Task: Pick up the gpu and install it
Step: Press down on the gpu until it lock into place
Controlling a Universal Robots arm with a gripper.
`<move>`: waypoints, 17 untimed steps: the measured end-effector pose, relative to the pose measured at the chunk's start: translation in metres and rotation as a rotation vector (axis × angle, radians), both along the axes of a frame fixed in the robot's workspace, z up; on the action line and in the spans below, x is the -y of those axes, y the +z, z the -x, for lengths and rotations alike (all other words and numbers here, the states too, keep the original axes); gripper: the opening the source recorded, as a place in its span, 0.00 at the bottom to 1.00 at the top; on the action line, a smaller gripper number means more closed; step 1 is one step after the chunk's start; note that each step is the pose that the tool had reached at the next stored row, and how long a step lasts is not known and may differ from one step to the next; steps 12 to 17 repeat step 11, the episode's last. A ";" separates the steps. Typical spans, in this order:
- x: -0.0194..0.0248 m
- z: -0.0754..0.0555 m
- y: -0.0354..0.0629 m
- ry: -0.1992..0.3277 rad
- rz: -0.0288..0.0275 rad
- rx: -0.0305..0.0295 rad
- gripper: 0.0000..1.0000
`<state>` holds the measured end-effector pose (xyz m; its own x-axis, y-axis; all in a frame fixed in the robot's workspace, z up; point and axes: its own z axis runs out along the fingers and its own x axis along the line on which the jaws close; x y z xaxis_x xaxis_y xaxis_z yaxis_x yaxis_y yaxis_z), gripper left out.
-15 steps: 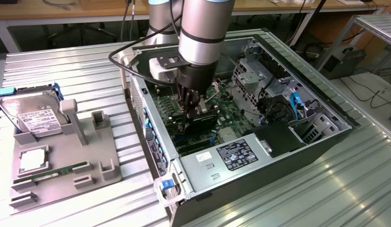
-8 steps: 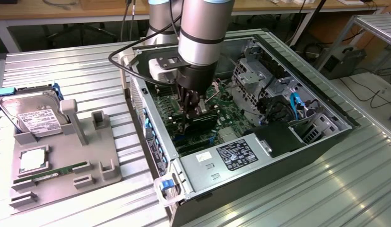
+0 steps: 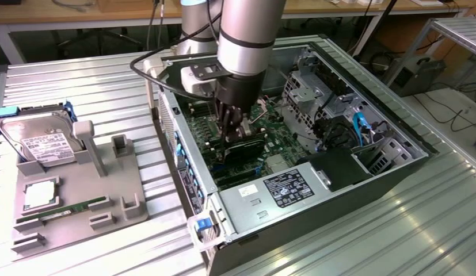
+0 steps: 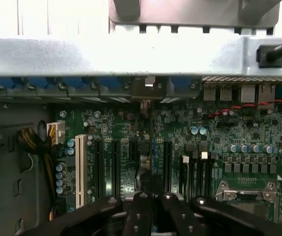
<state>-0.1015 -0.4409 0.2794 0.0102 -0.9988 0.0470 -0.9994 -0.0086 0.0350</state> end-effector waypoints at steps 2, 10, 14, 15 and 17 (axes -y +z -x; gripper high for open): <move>0.0001 0.000 0.0132 0.000 0.0001 -0.0002 0.11; 0.0001 -0.001 0.0208 0.000 0.0001 -0.0003 0.11; 0.0001 -0.001 0.0208 0.000 0.0001 -0.0002 0.11; 0.0001 -0.001 0.0208 0.000 0.0001 -0.0002 0.11; 0.0001 -0.001 0.0208 0.000 0.0001 -0.0002 0.11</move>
